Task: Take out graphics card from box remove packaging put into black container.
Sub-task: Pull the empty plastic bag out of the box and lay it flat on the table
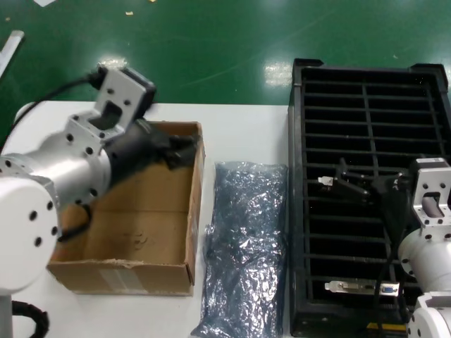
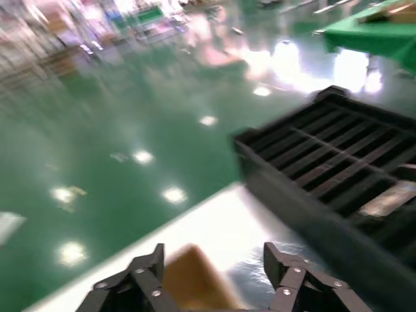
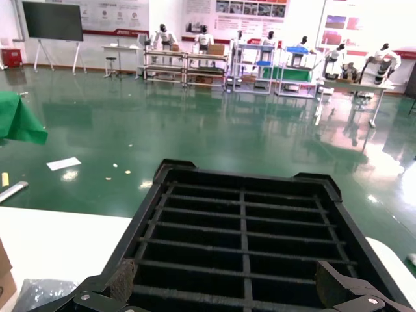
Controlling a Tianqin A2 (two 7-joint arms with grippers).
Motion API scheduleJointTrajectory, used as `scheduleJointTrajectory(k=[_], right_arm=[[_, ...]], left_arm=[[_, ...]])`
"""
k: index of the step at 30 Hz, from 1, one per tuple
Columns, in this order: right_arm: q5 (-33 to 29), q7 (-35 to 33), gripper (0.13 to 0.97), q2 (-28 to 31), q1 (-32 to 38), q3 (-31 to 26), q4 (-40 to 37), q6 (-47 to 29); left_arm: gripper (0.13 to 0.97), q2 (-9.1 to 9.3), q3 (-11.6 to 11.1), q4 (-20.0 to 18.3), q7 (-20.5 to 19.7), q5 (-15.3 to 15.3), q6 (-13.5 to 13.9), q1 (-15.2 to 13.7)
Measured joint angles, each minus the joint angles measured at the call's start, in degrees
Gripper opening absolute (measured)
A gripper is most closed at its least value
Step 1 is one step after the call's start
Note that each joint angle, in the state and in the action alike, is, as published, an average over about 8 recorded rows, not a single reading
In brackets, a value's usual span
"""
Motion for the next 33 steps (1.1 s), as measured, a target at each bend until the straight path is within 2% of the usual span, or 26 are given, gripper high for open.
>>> scheduleJointTrajectory(k=[5, 6, 8, 10, 16, 20, 28, 33], right_arm=[[0.1, 0.0, 0.966, 0.0, 0.0, 0.0, 0.0, 0.0], [0.2, -0.2, 0.966, 0.0, 0.0, 0.0, 0.0, 0.1], [0.9, -0.7, 0.966, 0.1, -0.2, 0.0, 0.0, 0.2], [2.0, -1.6, 0.966, 0.3, -0.4, 0.0, 0.0, 0.4], [8.1, -6.8, 0.966, 1.3, -1.4, 0.2, -0.1, 1.8], [13.4, -11.3, 0.966, 2.1, -2.3, 0.3, -0.2, 3.0], [24.6, -20.8, 0.966, 3.9, -4.3, 0.5, -0.4, 5.5], [31.7, -26.7, 0.966, 5.1, -5.5, 0.7, -0.5, 7.1]], left_arm=[[0.582, 0.54, 2.0, -3.8, 4.0, 11.4, -4.8, 0.4], [0.609, 0.65, 2.1, -4.1, 4.8, 12.9, -5.7, 0.6], [0.636, 0.87, 2.3, -4.3, 6.2, 14.6, -7.2, 0.9], [0.68, 0.94, 2.4, -4.2, 7.2, 14.6, -8.3, 1.4], [0.812, 0.34, 2.3, -2.6, 10.0, 8.3, -11.9, 3.4], [0.812, -0.05, 2.3, -1.4, 12.7, 3.5, -15.3, 5.2], [0.922, -0.86, 2.2, 1.3, 18.6, -6.5, -22.6, 9.0], [0.944, -1.36, 2.2, 3.0, 22.3, -12.9, -27.2, 11.3]])
